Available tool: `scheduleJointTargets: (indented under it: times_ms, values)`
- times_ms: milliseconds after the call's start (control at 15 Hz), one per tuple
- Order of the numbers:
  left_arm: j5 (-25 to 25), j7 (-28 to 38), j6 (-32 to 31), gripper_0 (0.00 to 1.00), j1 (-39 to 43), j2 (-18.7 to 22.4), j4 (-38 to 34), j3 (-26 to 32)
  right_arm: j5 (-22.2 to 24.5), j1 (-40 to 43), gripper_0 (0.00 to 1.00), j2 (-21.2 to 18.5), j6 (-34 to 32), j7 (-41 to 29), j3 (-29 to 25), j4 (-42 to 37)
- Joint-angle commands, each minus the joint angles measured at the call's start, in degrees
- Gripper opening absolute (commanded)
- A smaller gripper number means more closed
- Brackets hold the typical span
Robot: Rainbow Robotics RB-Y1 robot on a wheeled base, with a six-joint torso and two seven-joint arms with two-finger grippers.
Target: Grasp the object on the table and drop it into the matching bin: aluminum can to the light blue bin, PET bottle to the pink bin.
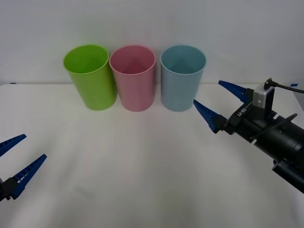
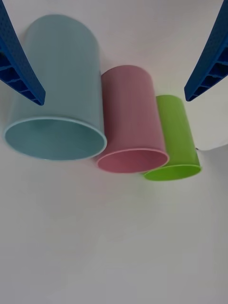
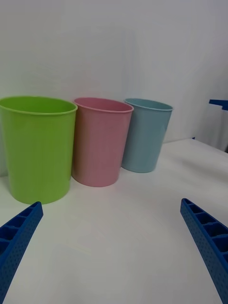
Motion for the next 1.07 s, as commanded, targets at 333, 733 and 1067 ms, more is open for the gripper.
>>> scheduleJointTargets:
  times_ms: [333, 733, 1067]
  values:
    - [0.00, 0.00, 0.00, 1.00, 0.00, 0.00, 0.00, 0.00, -6.80, 11.17, 1.00, -0.13, -11.02, 15.88, -7.28, -0.18]
    - [0.00, 0.00, 0.00, 1.00, 0.00, 0.00, 0.00, 0.00, -11.02, 21.37, 1.00, -0.13, -16.39, 20.98, -13.69, -0.18]
    - [0.00, 0.00, 0.00, 1.00, 0.00, 0.00, 0.00, 0.00, -13.39, 24.62, 1.00, -0.13, -17.79, 23.17, -16.15, 3.07]
